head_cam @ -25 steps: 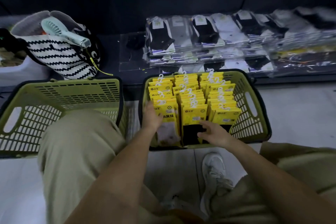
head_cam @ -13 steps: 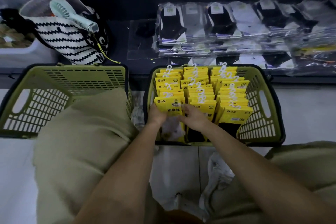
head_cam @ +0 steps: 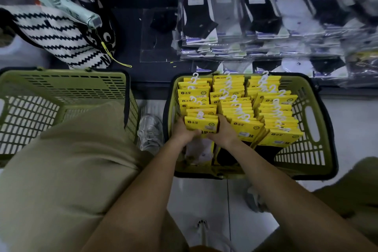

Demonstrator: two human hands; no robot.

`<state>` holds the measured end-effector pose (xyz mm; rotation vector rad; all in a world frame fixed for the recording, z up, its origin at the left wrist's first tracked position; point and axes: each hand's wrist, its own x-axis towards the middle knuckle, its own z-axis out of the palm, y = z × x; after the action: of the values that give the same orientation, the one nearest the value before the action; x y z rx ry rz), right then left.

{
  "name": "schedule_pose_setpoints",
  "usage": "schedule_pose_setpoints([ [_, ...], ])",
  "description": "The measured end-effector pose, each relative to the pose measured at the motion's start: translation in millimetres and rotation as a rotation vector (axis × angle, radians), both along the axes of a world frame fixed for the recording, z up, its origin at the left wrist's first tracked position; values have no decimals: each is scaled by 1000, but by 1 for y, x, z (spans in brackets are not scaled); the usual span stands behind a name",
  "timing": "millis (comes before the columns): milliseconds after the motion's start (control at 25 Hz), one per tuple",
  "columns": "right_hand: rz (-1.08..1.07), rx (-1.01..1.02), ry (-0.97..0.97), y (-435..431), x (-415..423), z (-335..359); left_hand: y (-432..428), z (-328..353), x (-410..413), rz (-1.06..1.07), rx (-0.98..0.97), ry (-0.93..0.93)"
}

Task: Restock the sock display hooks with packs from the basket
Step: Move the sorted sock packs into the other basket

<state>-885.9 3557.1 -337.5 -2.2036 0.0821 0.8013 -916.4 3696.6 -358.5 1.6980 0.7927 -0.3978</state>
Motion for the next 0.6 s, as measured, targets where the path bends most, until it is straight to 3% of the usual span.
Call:
schedule_pose_setpoints([
  [160, 52, -99, -27, -8, -5, -6, 1, -1, 1, -158, 78, 77],
  [280, 5, -2, 19, -14, -10, -6, -2, 0, -2, -260, 157, 110],
  [440, -9, 41, 34, -17, -5, 8, 4, 17, 2, -231, 105, 135],
  [600, -74, 228, -81, -18, 22, 48, 15, 63, 19, -158, -89, -117],
])
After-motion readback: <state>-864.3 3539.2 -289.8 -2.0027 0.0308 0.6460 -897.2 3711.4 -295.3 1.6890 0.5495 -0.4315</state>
